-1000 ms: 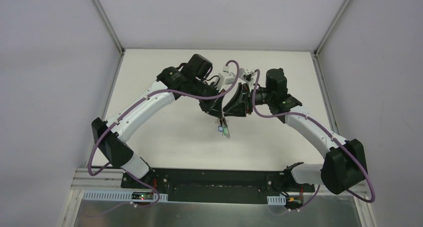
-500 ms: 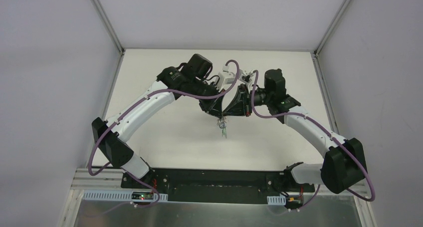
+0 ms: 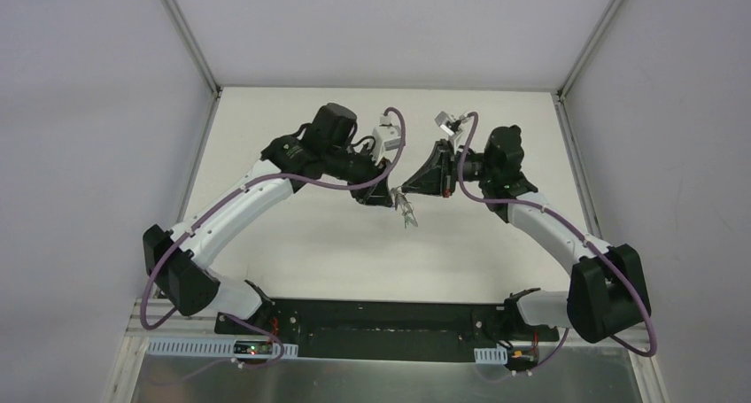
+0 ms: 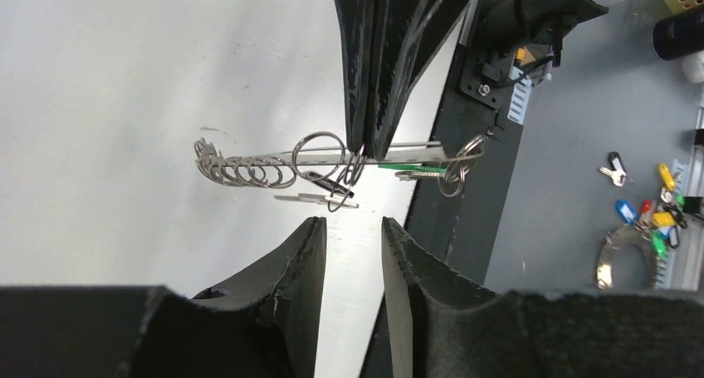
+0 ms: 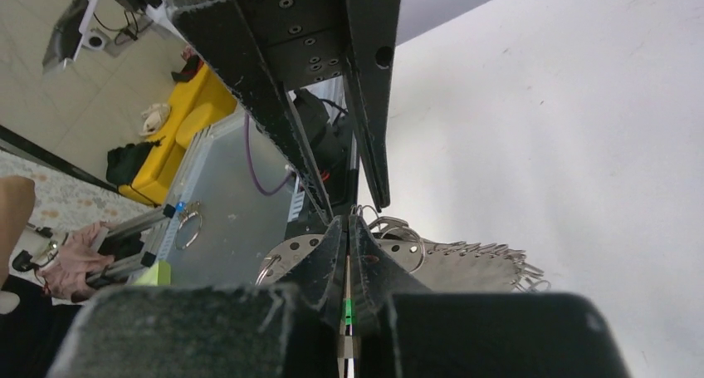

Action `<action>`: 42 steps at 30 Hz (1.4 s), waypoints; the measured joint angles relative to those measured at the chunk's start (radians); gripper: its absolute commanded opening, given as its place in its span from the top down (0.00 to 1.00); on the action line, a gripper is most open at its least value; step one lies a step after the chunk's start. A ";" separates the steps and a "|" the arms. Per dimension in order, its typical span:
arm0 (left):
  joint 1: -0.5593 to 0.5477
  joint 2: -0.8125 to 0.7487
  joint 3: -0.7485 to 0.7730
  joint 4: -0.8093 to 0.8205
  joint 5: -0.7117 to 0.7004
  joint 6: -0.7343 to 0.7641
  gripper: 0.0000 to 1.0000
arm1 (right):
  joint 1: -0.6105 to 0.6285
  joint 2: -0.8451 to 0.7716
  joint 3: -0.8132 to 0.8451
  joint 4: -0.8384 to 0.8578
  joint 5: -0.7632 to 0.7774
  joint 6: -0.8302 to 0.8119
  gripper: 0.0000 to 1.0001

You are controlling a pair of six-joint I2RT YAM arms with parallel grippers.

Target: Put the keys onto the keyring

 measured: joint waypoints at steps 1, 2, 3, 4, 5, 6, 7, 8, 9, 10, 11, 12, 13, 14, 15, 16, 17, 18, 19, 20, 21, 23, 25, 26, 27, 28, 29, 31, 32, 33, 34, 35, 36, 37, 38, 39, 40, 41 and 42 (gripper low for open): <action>0.006 -0.025 -0.031 0.033 0.000 0.000 0.65 | -0.005 0.000 -0.006 0.047 0.006 0.039 1.00; 0.010 -0.047 -0.057 0.068 0.000 0.001 0.64 | -0.009 0.000 -0.012 0.082 0.009 0.069 1.00; 0.011 -0.067 -0.079 0.101 0.000 0.002 0.64 | -0.013 0.001 -0.019 0.125 0.014 0.105 1.00; 0.011 -0.085 -0.097 0.133 0.000 0.003 0.64 | -0.017 0.002 -0.025 0.166 0.018 0.137 1.00; 0.011 -0.097 -0.108 0.157 0.000 0.006 0.63 | -0.019 0.002 -0.029 0.190 0.019 0.158 1.00; 0.011 -0.108 -0.117 0.180 -0.001 0.009 0.63 | -0.021 0.003 -0.031 0.214 0.023 0.180 1.00; 0.011 -0.114 -0.123 0.201 -0.002 0.014 0.63 | -0.021 0.005 -0.031 0.232 0.027 0.198 1.00; 0.011 -0.116 -0.123 0.216 -0.006 0.019 0.63 | -0.021 0.005 -0.031 0.248 0.032 0.212 1.00; 0.011 -0.117 -0.123 0.232 -0.010 0.026 0.63 | -0.021 0.006 -0.031 0.261 0.035 0.223 1.00; 0.011 -0.117 -0.123 0.245 -0.016 0.037 0.63 | -0.021 0.006 -0.031 0.272 0.036 0.233 1.00; 0.011 -0.117 -0.123 0.253 -0.027 0.046 0.64 | -0.021 0.007 -0.031 0.278 0.037 0.239 1.00; 0.011 -0.117 -0.123 0.258 -0.036 0.057 0.65 | -0.023 0.009 -0.031 0.285 0.038 0.246 1.00; 0.011 -0.117 -0.123 0.264 -0.042 0.071 0.68 | -0.023 0.010 -0.032 0.290 0.040 0.253 1.00; 0.011 -0.117 -0.123 0.266 -0.051 0.084 0.70 | -0.024 0.012 -0.032 0.293 0.041 0.257 1.00; 0.011 -0.117 -0.123 0.266 -0.056 0.097 0.73 | -0.024 0.014 -0.033 0.298 0.042 0.261 1.00; 0.011 -0.117 -0.123 0.266 -0.057 0.112 0.75 | -0.025 0.017 -0.035 0.301 0.043 0.264 1.00; 0.011 -0.117 -0.123 0.265 -0.057 0.126 0.78 | -0.026 0.020 -0.037 0.304 0.043 0.267 1.00; 0.011 -0.117 -0.123 0.265 -0.056 0.142 0.80 | -0.026 0.022 -0.037 0.304 0.043 0.269 1.00; 0.011 -0.117 -0.123 0.265 -0.054 0.154 0.81 | -0.027 0.025 -0.038 0.305 0.044 0.271 1.00; 0.011 -0.116 -0.123 0.264 -0.052 0.170 0.82 | -0.027 0.027 -0.038 0.306 0.045 0.274 1.00; 0.011 -0.116 -0.123 0.264 -0.050 0.179 0.82 | -0.028 0.030 -0.038 0.307 0.045 0.276 1.00; 0.010 -0.116 -0.123 0.261 -0.038 0.204 0.82 | -0.028 0.035 -0.038 0.310 0.049 0.280 1.00; 0.005 -0.116 -0.123 0.253 -0.028 0.227 0.82 | -0.029 0.040 -0.038 0.311 0.052 0.283 1.00; 0.002 -0.116 -0.123 0.248 -0.024 0.237 0.82 | -0.029 0.042 -0.038 0.312 0.053 0.284 1.00; -0.005 -0.115 -0.123 0.241 -0.021 0.249 0.82 | -0.030 0.043 -0.038 0.312 0.055 0.286 1.00; -0.011 -0.113 -0.123 0.237 -0.016 0.257 0.82 | -0.031 0.044 -0.038 0.312 0.055 0.287 1.00; -0.016 -0.110 -0.123 0.236 -0.009 0.266 0.82 | -0.032 0.045 -0.038 0.312 0.056 0.287 1.00; -0.024 -0.105 -0.123 0.235 -0.004 0.277 0.83 | -0.032 0.047 -0.038 0.312 0.057 0.290 1.00; -0.027 -0.102 -0.123 0.235 -0.001 0.280 0.83 | -0.032 0.048 -0.038 0.312 0.059 0.291 1.00; -0.030 -0.100 -0.123 0.235 0.000 0.281 0.83 | -0.033 0.049 -0.038 0.312 0.060 0.291 1.00; -0.031 -0.098 -0.122 0.235 0.002 0.283 0.84 | -0.034 0.049 -0.038 0.312 0.062 0.291 1.00; -0.031 -0.095 -0.122 0.235 0.005 0.284 0.85 | -0.034 0.049 -0.039 0.312 0.063 0.291 1.00; -0.033 -0.093 -0.122 0.235 0.010 0.284 0.85 | -0.034 0.049 -0.039 0.312 0.064 0.291 1.00; -0.036 -0.091 -0.122 0.235 0.014 0.283 0.86 | -0.034 0.049 -0.039 0.312 0.066 0.292 1.00; -0.037 -0.089 -0.122 0.235 0.019 0.283 0.86 | -0.034 0.049 -0.039 0.312 0.068 0.292 1.00; -0.037 -0.087 -0.122 0.235 0.021 0.283 0.86 | -0.034 0.049 -0.040 0.312 0.068 0.293 1.00; -0.037 -0.086 -0.122 0.235 0.024 0.283 0.86 | -0.034 0.049 -0.040 0.312 0.069 0.293 1.00; -0.037 -0.085 -0.122 0.235 0.027 0.283 0.86 | -0.034 0.049 -0.041 0.312 0.070 0.294 1.00; -0.037 -0.084 -0.122 0.235 0.029 0.283 0.86 | -0.034 0.049 -0.042 0.312 0.071 0.294 1.00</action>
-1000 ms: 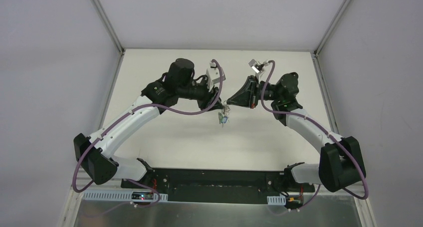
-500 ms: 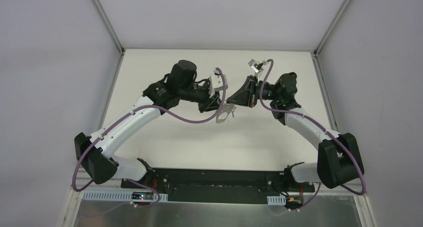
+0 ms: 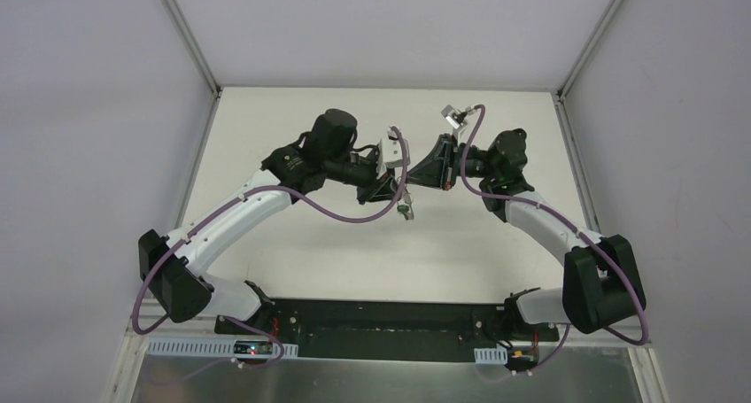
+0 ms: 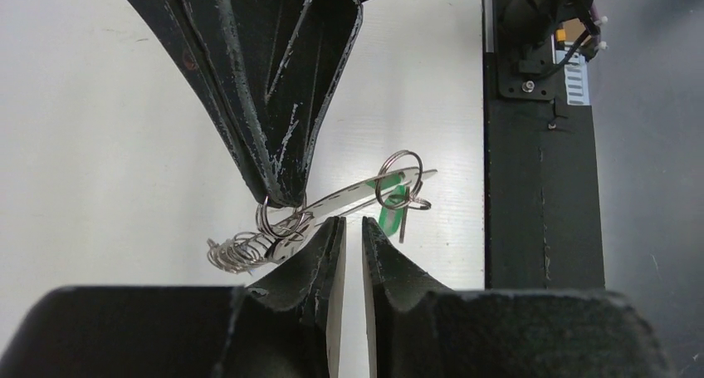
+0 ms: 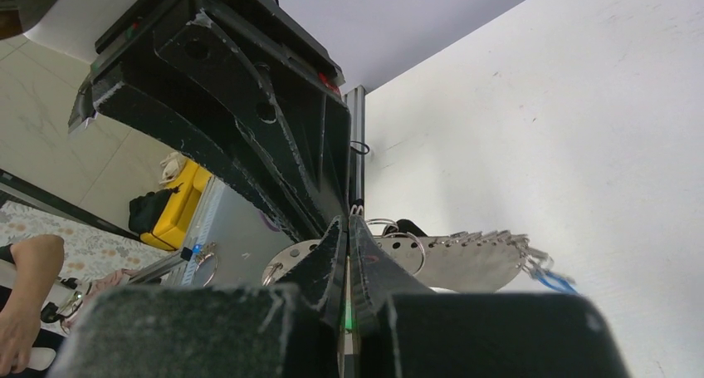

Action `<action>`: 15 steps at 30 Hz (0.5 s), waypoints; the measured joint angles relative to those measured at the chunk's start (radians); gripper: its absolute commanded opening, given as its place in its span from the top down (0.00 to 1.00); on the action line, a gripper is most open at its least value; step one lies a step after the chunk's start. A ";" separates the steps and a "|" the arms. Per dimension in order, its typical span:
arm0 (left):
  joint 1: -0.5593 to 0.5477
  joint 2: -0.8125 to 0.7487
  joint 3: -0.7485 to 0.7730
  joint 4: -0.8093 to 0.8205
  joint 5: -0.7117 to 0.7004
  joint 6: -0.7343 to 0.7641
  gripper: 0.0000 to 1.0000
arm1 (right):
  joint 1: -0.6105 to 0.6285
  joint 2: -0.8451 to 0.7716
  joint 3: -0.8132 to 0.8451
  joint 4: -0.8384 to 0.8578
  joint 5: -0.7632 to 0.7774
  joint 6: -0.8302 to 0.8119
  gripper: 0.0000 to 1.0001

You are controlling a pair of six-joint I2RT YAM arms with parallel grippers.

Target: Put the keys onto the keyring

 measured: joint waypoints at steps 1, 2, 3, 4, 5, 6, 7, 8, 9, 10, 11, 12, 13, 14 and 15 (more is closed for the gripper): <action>0.000 0.001 0.000 0.000 0.004 0.000 0.86 | 0.000 0.000 0.000 0.000 0.000 0.000 1.00; 0.000 0.003 0.000 0.000 0.009 0.000 0.86 | 0.000 0.000 0.000 0.000 0.000 0.000 1.00; 0.000 0.004 0.000 0.000 0.015 0.001 0.86 | 0.000 0.000 0.000 0.000 0.000 0.000 1.00; 0.000 0.005 0.000 -0.001 0.018 0.002 0.86 | -0.001 0.000 0.000 0.000 0.000 0.000 1.00; 0.000 0.005 0.000 -0.004 0.021 0.006 0.86 | -0.001 0.000 0.000 0.000 0.000 0.000 1.00; 0.000 0.005 0.000 -0.008 0.023 0.012 0.86 | -0.003 0.000 -0.001 0.000 0.000 0.000 1.00; 0.000 0.005 0.000 -0.017 0.024 0.021 0.86 | -0.004 0.000 -0.001 0.000 0.000 0.000 1.00; 0.000 0.005 0.000 -0.026 0.024 0.029 0.85 | -0.006 0.000 -0.002 0.000 0.001 -0.001 1.00; 0.000 0.005 0.000 -0.038 0.024 0.042 0.84 | -0.007 0.000 -0.004 0.000 0.003 -0.001 1.00; 0.000 0.004 0.000 -0.049 0.024 0.051 0.83 | -0.009 0.000 -0.005 0.000 0.004 -0.001 1.00; 0.000 0.002 0.000 -0.063 0.024 0.067 0.81 | -0.010 0.000 -0.005 0.000 0.005 -0.001 1.00; 0.000 0.001 0.000 -0.076 0.024 0.082 0.81 | -0.010 0.000 -0.005 0.000 0.006 -0.001 1.00; 0.000 -0.002 0.000 -0.089 0.024 0.097 0.80 | -0.011 0.000 -0.005 0.000 0.007 -0.001 1.00; 0.000 -0.005 0.000 -0.103 0.023 0.109 0.79 | -0.011 0.000 -0.005 0.000 0.007 -0.001 1.00; 0.000 -0.009 0.000 -0.113 0.021 0.121 0.79 | -0.011 0.000 -0.005 0.000 0.006 -0.002 1.00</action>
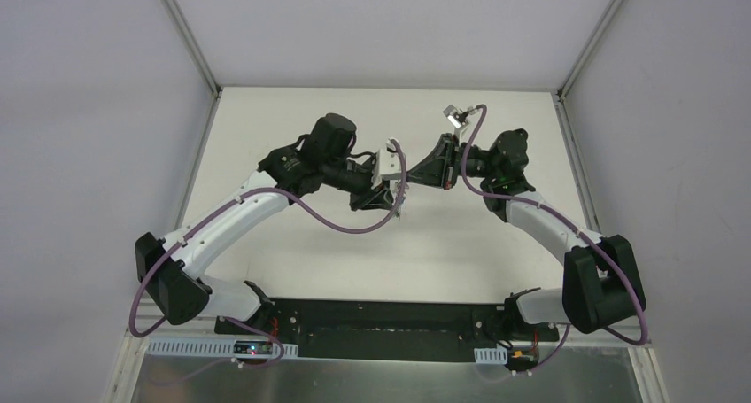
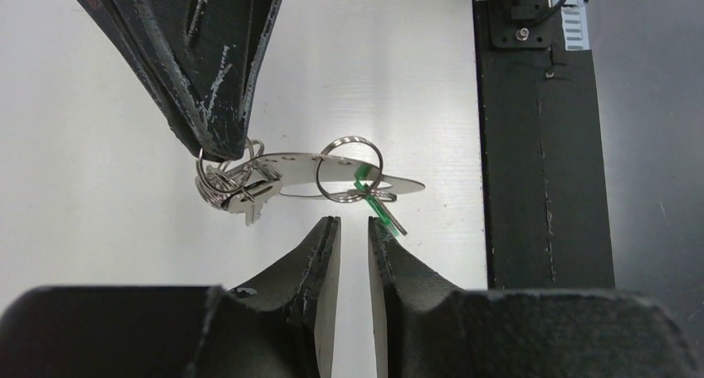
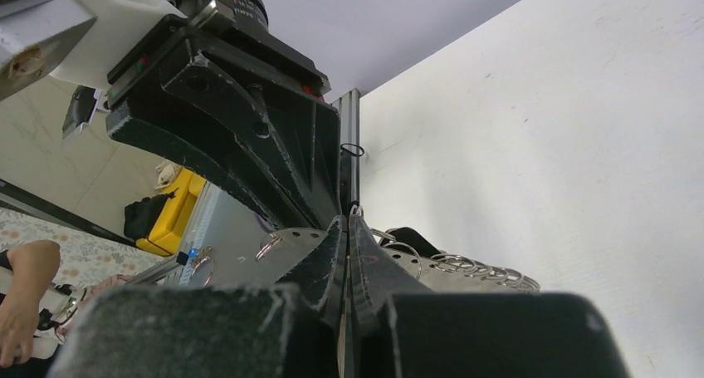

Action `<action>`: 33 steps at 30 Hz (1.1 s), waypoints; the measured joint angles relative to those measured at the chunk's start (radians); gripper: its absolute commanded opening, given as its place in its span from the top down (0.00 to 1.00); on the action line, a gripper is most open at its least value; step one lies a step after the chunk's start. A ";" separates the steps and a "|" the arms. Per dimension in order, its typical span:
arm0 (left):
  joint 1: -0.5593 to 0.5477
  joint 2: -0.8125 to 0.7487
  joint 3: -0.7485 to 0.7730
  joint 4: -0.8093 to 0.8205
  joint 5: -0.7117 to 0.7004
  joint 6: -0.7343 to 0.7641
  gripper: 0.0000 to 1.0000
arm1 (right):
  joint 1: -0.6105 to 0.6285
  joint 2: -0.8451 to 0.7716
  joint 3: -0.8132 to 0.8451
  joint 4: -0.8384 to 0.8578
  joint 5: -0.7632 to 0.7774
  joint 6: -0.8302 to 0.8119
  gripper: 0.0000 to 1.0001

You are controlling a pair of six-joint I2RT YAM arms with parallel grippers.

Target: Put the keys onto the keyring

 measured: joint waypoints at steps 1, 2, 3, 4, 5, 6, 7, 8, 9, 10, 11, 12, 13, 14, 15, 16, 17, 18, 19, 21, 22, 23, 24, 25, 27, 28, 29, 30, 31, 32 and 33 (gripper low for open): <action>0.000 -0.005 0.000 -0.010 -0.006 0.010 0.79 | 0.000 0.000 0.000 0.000 0.000 -0.002 1.00; 0.000 -0.009 0.000 -0.014 -0.010 0.015 0.78 | 0.000 0.000 0.000 0.000 -0.001 -0.004 1.00; 0.000 -0.014 0.000 -0.018 -0.019 0.021 0.77 | -0.001 0.000 -0.001 0.000 -0.001 -0.009 1.00; 0.001 -0.020 0.000 -0.018 -0.034 0.023 0.76 | -0.002 0.000 -0.002 -0.001 -0.004 -0.014 1.00; 0.003 -0.026 0.000 -0.018 -0.041 0.023 0.75 | -0.002 0.000 -0.005 -0.001 -0.009 -0.020 1.00; 0.005 -0.031 0.000 -0.016 -0.049 0.022 0.74 | -0.003 0.000 -0.007 -0.002 -0.014 -0.028 1.00; 0.012 -0.036 -0.001 -0.013 -0.056 0.017 0.73 | -0.003 0.000 -0.009 -0.008 -0.023 -0.040 1.00; 0.019 -0.041 -0.002 -0.008 -0.060 0.008 0.73 | -0.004 0.000 -0.011 -0.010 -0.031 -0.048 1.00; 0.029 -0.045 -0.003 0.001 -0.060 -0.002 0.73 | -0.005 0.000 -0.011 -0.015 -0.040 -0.057 1.00; 0.038 -0.048 -0.005 0.015 -0.060 -0.013 0.73 | -0.005 0.000 -0.011 -0.021 -0.049 -0.068 1.00; 0.046 -0.048 -0.006 0.027 -0.059 -0.027 0.73 | -0.005 0.000 -0.011 -0.026 -0.060 -0.077 1.00; 0.052 -0.048 -0.006 0.039 -0.058 -0.041 0.73 | -0.005 0.000 -0.011 -0.031 -0.068 -0.084 1.00; 0.056 -0.047 -0.007 0.053 -0.054 -0.057 0.73 | -0.005 0.000 -0.011 -0.035 -0.074 -0.090 1.00; 0.059 -0.047 -0.008 0.065 -0.048 -0.072 0.73 | -0.005 0.000 -0.011 -0.040 -0.082 -0.094 1.00; 0.061 -0.043 -0.008 0.085 -0.035 -0.096 0.73 | -0.005 0.000 -0.011 -0.042 -0.087 -0.098 1.00; 0.061 -0.039 -0.008 0.105 -0.023 -0.118 0.73 | -0.005 0.000 -0.011 -0.044 -0.092 -0.100 1.00; 0.061 -0.032 -0.008 0.126 -0.011 -0.140 0.73 | -0.005 0.000 -0.011 -0.046 -0.097 -0.102 1.00; 0.061 -0.023 -0.008 0.144 0.001 -0.163 0.73 | -0.005 0.000 -0.011 -0.048 -0.101 -0.105 1.00; 0.061 -0.013 -0.008 0.161 0.014 -0.184 0.73 | -0.005 0.000 -0.011 -0.048 -0.106 -0.106 1.00; 0.061 0.013 -0.008 0.189 0.047 -0.224 0.73 | -0.005 0.000 -0.011 -0.049 -0.110 -0.108 1.00; 0.061 0.024 -0.008 0.198 0.058 -0.240 0.72 | -0.005 0.000 -0.011 -0.050 -0.113 -0.109 1.00; 0.061 0.038 -0.008 0.209 0.078 -0.260 0.72 | -0.005 0.000 -0.011 -0.050 -0.115 -0.109 1.00; 0.061 0.043 -0.008 0.212 0.083 -0.264 0.72 | -0.005 0.000 -0.011 -0.050 -0.117 -0.109 1.00; 0.061 0.049 -0.008 0.214 0.091 -0.272 0.71 | -0.005 0.000 -0.011 -0.050 -0.117 -0.111 1.00; 0.061 0.053 -0.011 0.217 0.104 -0.286 0.73 | -0.005 0.000 -0.011 -0.051 -0.118 -0.113 1.00; 0.061 0.053 -0.012 0.219 0.107 -0.290 0.75 | -0.005 0.000 -0.011 -0.051 -0.120 -0.113 1.00; 0.061 0.053 -0.013 0.222 0.109 -0.293 0.78 | -0.005 0.000 -0.011 -0.051 -0.121 -0.113 1.00; 0.061 0.053 -0.013 0.224 0.111 -0.296 0.80 | -0.005 0.000 -0.011 -0.051 -0.122 -0.113 1.00; 0.061 0.053 -0.014 0.225 0.112 -0.301 0.82 | -0.004 0.000 -0.011 -0.051 -0.123 -0.113 1.00; 0.061 0.053 -0.014 0.227 0.114 -0.304 0.83 | -0.004 0.000 -0.011 -0.051 -0.125 -0.113 1.00; 0.062 0.053 -0.015 0.229 0.115 -0.308 0.85 | -0.004 -0.001 -0.011 -0.051 -0.127 -0.113 1.00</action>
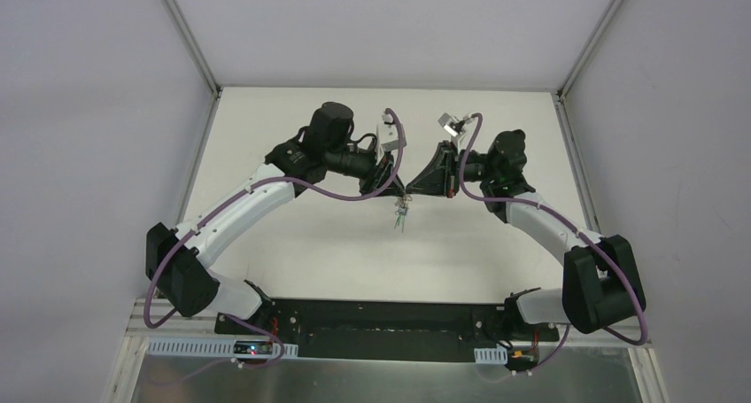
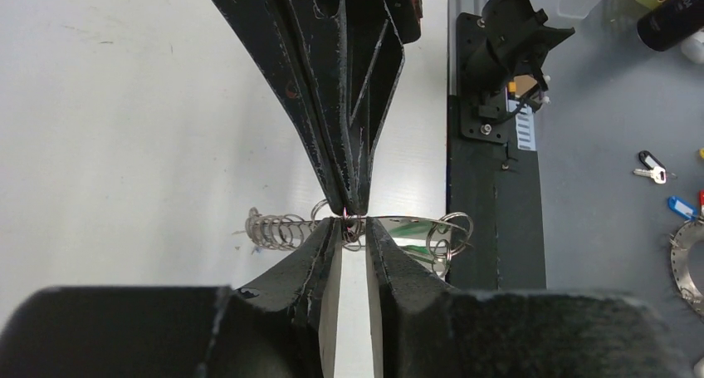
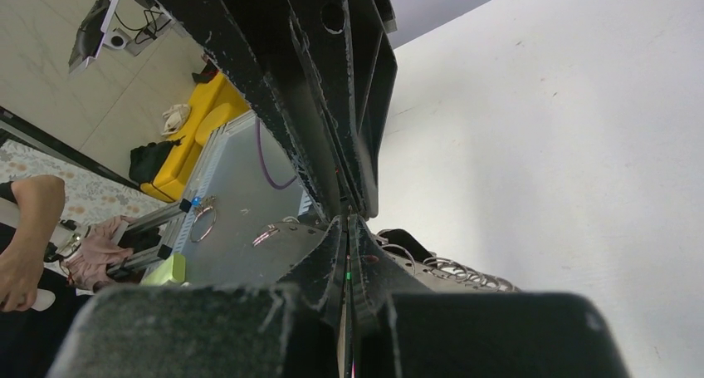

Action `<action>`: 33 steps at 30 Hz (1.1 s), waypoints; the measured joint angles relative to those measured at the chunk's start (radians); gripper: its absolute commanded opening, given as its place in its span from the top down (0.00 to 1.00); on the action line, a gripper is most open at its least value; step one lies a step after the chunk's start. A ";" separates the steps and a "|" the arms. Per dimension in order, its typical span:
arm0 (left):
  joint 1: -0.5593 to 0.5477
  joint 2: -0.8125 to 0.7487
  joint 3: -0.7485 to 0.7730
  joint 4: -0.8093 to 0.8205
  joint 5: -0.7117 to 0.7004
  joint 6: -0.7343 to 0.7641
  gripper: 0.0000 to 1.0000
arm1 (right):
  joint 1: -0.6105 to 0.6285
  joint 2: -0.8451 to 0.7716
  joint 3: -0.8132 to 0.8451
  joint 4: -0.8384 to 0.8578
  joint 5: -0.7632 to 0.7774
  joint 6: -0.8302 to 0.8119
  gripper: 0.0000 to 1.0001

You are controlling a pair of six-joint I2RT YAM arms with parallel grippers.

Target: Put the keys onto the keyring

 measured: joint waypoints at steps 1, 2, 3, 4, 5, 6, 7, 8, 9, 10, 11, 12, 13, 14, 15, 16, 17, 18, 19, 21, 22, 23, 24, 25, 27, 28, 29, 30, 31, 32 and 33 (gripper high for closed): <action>0.000 0.000 0.000 0.001 0.001 -0.002 0.86 | 0.001 0.000 0.000 0.000 -0.002 0.000 1.00; 0.000 0.001 0.000 0.002 0.002 -0.004 0.86 | 0.001 0.000 0.000 0.000 -0.005 0.000 1.00; 0.000 0.003 0.000 0.003 0.004 -0.005 0.86 | 0.001 0.000 0.000 0.000 -0.006 0.000 1.00; 0.000 0.005 0.000 0.003 0.007 -0.006 0.87 | 0.001 0.000 0.000 0.000 -0.008 0.000 1.00; 0.000 0.006 0.000 0.004 0.010 -0.007 0.87 | 0.001 -0.001 0.000 -0.002 -0.010 0.000 1.00; 0.000 0.009 0.000 0.005 0.011 -0.008 0.87 | 0.001 -0.001 0.000 -0.004 -0.013 0.000 1.00; 0.000 0.010 0.000 0.005 0.011 -0.009 0.87 | 0.001 -0.001 0.000 -0.005 -0.013 0.000 1.00; 0.000 0.012 0.000 0.005 0.012 -0.010 0.87 | 0.001 -0.001 0.000 -0.007 -0.014 0.000 1.00; 0.000 0.013 -0.001 0.005 0.013 -0.011 0.87 | 0.001 -0.001 -0.001 -0.008 -0.014 0.000 1.00; 0.000 0.013 -0.002 0.005 0.014 -0.012 0.86 | 0.001 -0.001 -0.001 -0.010 -0.014 0.000 1.00; 0.000 0.013 -0.002 0.005 0.015 -0.013 0.85 | 0.001 -0.001 -0.001 -0.010 -0.014 0.000 1.00; 0.000 0.013 -0.003 0.005 0.015 -0.013 0.85 | 0.001 -0.001 -0.001 -0.010 -0.014 0.000 1.00; 0.000 0.013 -0.004 0.007 0.016 -0.014 0.84 | 0.001 -0.001 -0.001 -0.010 -0.013 0.000 1.00; 0.000 0.013 -0.007 0.011 0.018 -0.016 0.84 | 0.001 -0.001 -0.001 -0.010 -0.014 0.000 1.00; 0.000 0.013 -0.012 0.016 0.019 -0.018 0.84 | 0.001 -0.001 -0.001 -0.011 -0.013 0.000 1.00; 0.000 0.013 -0.017 0.021 0.021 -0.020 0.84 | 0.001 -0.001 -0.001 -0.011 -0.013 -0.001 1.00; 0.000 0.013 -0.021 0.023 0.022 -0.022 0.85 | 0.001 -0.001 -0.001 -0.012 -0.013 -0.001 1.00; 0.000 0.013 -0.026 0.027 0.023 -0.024 0.86 | 0.001 -0.001 -0.001 -0.012 -0.012 -0.001 1.00; 0.000 0.013 -0.030 0.027 0.027 -0.027 0.86 | 0.001 -0.001 -0.001 -0.012 -0.013 -0.002 1.00; 0.000 0.013 -0.034 0.027 0.032 -0.030 0.90 | 0.001 -0.001 -0.001 -0.012 -0.013 -0.002 1.00; 0.000 0.013 -0.034 0.027 0.035 -0.032 0.92 | 0.001 -0.001 -0.001 -0.012 -0.013 -0.002 1.00; 0.000 0.013 -0.034 0.028 0.036 -0.032 0.94 | 0.001 -0.001 -0.001 -0.012 -0.013 -0.002 1.00; 0.000 0.013 -0.034 0.028 0.036 -0.032 0.96 | 0.001 -0.002 -0.001 -0.012 -0.013 -0.002 1.00; 0.000 0.013 -0.034 0.028 0.036 -0.034 0.99 | 0.001 -0.002 -0.001 -0.011 -0.014 -0.002 1.00; 0.000 0.013 -0.034 0.028 0.036 -0.037 1.00 | 0.001 -0.002 -0.001 -0.012 -0.015 -0.003 1.00; 0.000 0.013 -0.034 0.028 0.036 -0.039 1.00 | 0.002 -0.003 -0.001 -0.012 -0.016 -0.003 1.00; 0.000 0.013 -0.034 0.029 0.036 -0.042 1.00 | 0.002 -0.003 -0.001 -0.014 -0.016 -0.005 1.00; 0.000 0.013 -0.034 0.029 0.036 -0.046 1.00 | 0.002 -0.004 -0.001 -0.015 -0.016 -0.008 1.00; 0.000 0.013 -0.034 0.029 0.036 -0.050 1.00 | 0.002 -0.005 -0.001 -0.017 -0.016 -0.010 1.00; 0.000 0.013 -0.034 0.029 0.036 -0.054 1.00 | 0.002 -0.006 -0.001 -0.019 -0.016 -0.012 1.00; 0.000 0.013 -0.034 0.029 0.036 -0.056 1.00 | 0.002 -0.007 -0.001 -0.023 -0.016 -0.019 1.00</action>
